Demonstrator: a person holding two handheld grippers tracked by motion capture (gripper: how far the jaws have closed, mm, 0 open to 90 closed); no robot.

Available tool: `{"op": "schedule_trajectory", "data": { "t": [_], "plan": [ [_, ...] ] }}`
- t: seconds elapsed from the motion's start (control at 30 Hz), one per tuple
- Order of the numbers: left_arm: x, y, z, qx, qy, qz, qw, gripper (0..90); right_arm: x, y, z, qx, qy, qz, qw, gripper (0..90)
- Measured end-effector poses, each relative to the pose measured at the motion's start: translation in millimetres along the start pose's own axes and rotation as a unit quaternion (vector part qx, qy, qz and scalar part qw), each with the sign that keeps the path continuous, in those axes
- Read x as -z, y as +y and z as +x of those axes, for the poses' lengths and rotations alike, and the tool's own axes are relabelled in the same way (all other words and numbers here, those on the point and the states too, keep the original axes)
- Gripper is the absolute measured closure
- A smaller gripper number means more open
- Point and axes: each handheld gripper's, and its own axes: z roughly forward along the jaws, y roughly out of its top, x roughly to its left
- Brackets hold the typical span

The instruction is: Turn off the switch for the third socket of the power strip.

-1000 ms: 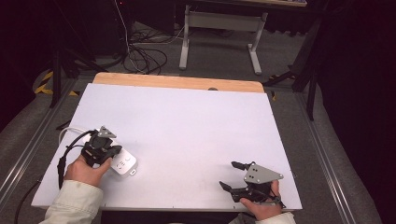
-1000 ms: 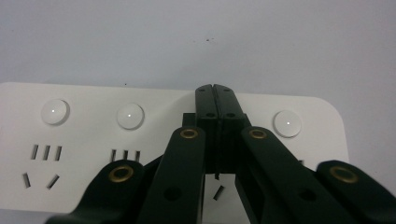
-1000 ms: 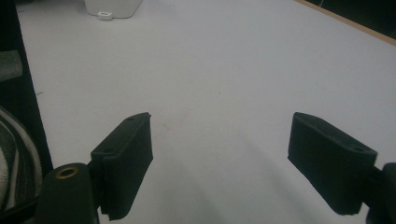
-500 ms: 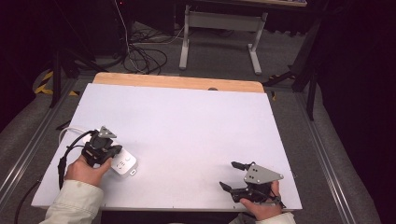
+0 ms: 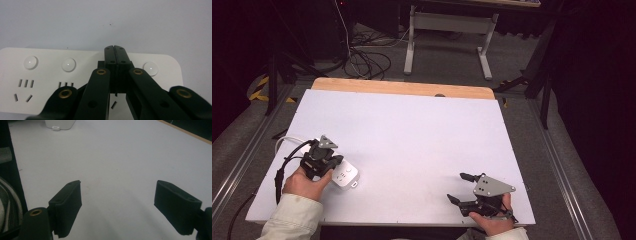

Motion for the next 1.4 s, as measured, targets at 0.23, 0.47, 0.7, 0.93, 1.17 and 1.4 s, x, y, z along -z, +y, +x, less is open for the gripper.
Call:
{"op": "schedule_trajectory", "data": {
  "t": [0.23, 0.47, 0.7, 0.93, 1.17, 1.4],
  "plan": [
    [5.4, 0.0, 1.7, 0.006, -0.008, -0.013, 0.9999, 90.0, 0.0, 0.0, 0.6, 0.0, 0.001, 0.001, 1.0, 22.5],
    [6.6, 1.8, -2.5, -0.008, -0.008, -0.009, 0.9999, 90.0, -0.1, -0.2, 0.3, 0.001, 0.001, 0.001, 1.0, 22.5],
    [14.3, 2.8, -2.7, -0.009, -0.007, -0.021, 0.9997, 90.0, -0.4, -0.2, 0.4, 0.001, 0.0, 0.002, 1.0, 22.6],
    [21.8, 2.8, -3.6, -0.018, -0.006, -0.042, 0.9989, 89.9, -0.2, -0.7, -0.3, 0.0, 0.0, 0.001, 1.0, 22.6],
    [34.0, 1.8, -8.6, -0.026, -0.025, -0.092, 0.9951, 69.3, -0.4, -0.8, -0.3, 0.001, -0.001, 0.002, 1.0, 22.5],
    [43.9, -0.9, -11.7, -0.024, -0.04, -0.137, 0.9895, 50.3, -0.5, -1.3, -0.6, -0.002, -0.001, 0.002, 1.0, 22.6]
  ]
}}
